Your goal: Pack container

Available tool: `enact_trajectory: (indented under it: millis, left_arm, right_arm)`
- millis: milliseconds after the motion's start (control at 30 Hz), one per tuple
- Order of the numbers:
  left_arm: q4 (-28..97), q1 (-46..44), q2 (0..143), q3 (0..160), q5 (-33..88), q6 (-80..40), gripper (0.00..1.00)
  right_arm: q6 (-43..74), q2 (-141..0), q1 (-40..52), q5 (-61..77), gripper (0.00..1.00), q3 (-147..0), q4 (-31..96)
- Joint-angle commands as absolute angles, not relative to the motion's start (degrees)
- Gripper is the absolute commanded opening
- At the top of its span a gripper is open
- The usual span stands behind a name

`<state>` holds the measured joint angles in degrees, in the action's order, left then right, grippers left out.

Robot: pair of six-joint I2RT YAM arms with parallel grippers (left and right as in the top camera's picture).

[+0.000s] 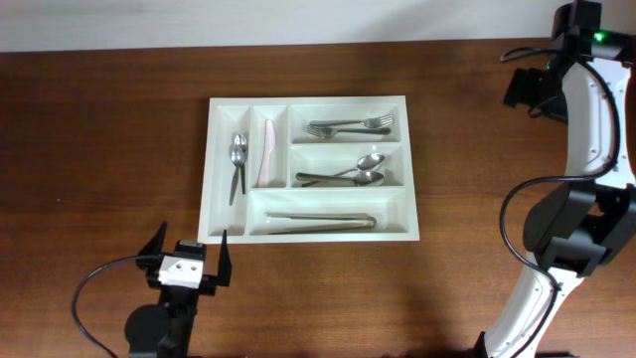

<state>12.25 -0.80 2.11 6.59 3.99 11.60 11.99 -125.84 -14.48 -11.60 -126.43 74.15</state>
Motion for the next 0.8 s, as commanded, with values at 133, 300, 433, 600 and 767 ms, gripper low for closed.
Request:
enact_trajectory:
  millis: [133, 300, 433, 600, 767]
  left_arm:
    - [14.0, 1.0, 0.3, 4.3, 2.9, 10.0, 0.99]
    - [13.9, 1.0, 0.3, 4.3, 2.6, 9.9, 0.99]
    - [13.9, 1.0, 0.3, 4.3, 2.6, 9.9, 0.99]
    - [13.9, 1.0, 0.3, 4.3, 2.6, 9.9, 0.99]
    - [13.9, 1.0, 0.3, 4.3, 2.6, 9.9, 0.99]
  right_arm:
    - [12.0, -126.1, -14.3, -12.5, 0.99, -126.7, 74.1]
    - [12.0, -126.1, -14.3, -12.5, 0.99, -126.7, 74.1]
    - [12.0, -126.1, -14.3, -12.5, 0.99, -126.7, 74.1]
    - [12.0, -126.1, -14.3, -12.5, 0.99, -126.7, 74.1]
    - [12.0, -126.1, -14.3, -12.5, 0.99, -126.7, 74.1]
